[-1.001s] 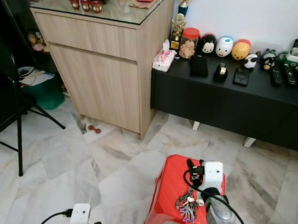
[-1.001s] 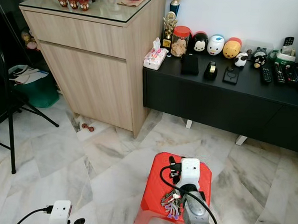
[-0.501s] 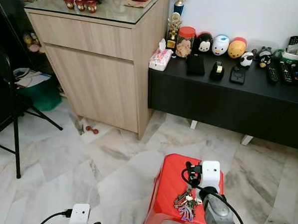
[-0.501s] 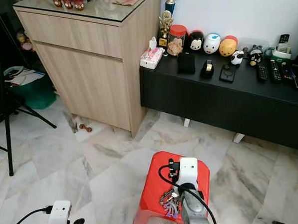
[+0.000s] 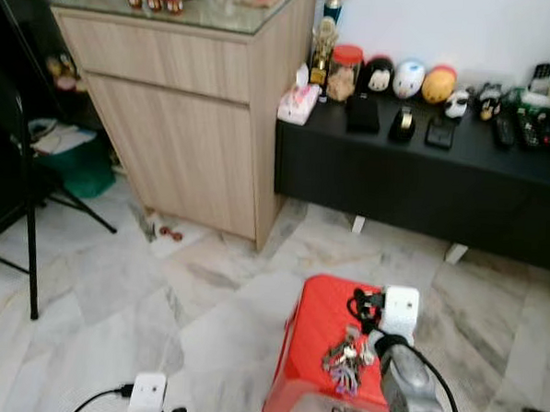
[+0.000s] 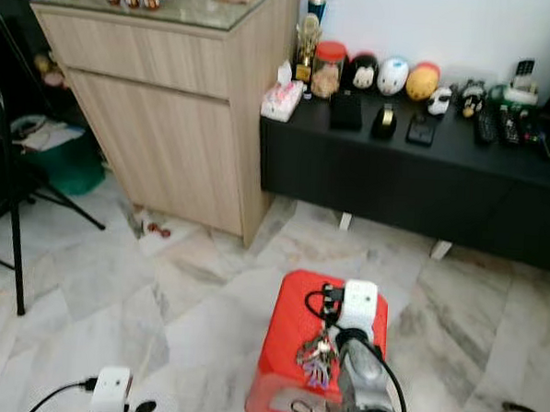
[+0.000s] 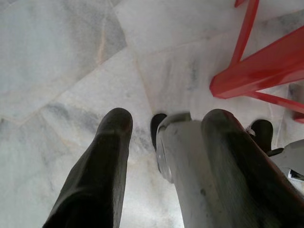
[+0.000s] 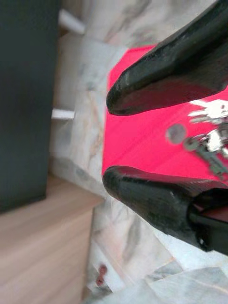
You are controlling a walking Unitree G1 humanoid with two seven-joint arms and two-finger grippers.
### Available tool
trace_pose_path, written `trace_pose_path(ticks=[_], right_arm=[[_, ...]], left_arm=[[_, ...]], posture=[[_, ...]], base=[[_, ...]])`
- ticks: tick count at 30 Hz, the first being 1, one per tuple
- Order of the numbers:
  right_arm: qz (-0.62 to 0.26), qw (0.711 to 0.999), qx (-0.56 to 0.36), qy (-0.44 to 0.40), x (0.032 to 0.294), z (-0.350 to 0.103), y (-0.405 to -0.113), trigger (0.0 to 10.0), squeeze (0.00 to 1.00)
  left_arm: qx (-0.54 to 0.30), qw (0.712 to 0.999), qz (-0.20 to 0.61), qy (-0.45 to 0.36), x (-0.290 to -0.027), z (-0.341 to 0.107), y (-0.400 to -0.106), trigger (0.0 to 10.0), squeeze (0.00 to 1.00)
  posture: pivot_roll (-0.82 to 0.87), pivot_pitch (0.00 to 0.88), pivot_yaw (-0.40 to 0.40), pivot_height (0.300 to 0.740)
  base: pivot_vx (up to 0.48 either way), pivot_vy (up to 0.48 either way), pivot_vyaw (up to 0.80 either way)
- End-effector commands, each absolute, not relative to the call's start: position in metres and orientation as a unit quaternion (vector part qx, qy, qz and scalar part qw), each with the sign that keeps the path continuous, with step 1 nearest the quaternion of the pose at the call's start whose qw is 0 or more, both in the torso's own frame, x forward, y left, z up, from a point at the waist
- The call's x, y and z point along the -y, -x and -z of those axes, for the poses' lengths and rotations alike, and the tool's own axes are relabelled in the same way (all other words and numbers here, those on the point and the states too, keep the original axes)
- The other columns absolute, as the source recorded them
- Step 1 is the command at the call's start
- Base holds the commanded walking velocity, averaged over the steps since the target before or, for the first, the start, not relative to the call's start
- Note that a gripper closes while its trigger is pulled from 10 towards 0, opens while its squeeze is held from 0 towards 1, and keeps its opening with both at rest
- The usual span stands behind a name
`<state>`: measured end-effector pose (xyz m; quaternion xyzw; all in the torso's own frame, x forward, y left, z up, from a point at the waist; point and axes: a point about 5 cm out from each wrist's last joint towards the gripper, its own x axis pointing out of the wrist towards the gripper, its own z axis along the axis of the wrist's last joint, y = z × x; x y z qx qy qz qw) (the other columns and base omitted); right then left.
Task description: Hang keys on a hook
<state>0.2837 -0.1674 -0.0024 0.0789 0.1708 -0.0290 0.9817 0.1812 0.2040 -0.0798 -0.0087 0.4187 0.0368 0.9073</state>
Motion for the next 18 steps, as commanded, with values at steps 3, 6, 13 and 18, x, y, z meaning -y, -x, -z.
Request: trace_pose_path(ticks=[3,6,13,18], right_arm=[[0.037,0.978,-0.187,-0.084,0.1680,0.0082,-0.2789,10.0,0.00],[0.033,0.979,-0.186,-0.083,0.1669,0.0076,-0.2796,10.0,0.00],[0.024,0.980,-0.179,-0.078,0.1688,0.0029,-0.2849,10.0,0.00],[0.014,0.981,-0.178,-0.077,0.1661,0.0017,-0.2863,10.0,0.00]], left_arm=[[-0.430,0.901,-0.048,0.019,-0.2058,0.0837,-0.1731,10.0,0.00],[-0.431,0.901,-0.046,0.018,-0.2062,0.0836,-0.1730,10.0,0.00],[-0.431,0.901,-0.047,0.016,-0.2069,0.0836,-0.1728,10.0,0.00],[-0.429,0.902,-0.049,0.017,-0.2072,0.0831,-0.1737,10.0,0.00]], posture=[[0.07,0.067,0.006,0.657],[0.07,0.055,0.008,0.657],[0.08,0.034,0.011,0.657],[0.08,0.037,0.010,0.652]], base=[[0.000,0.000,0.00],[0.000,0.000,0.00],[0.000,0.000,0.00],[0.000,0.000,0.00]])
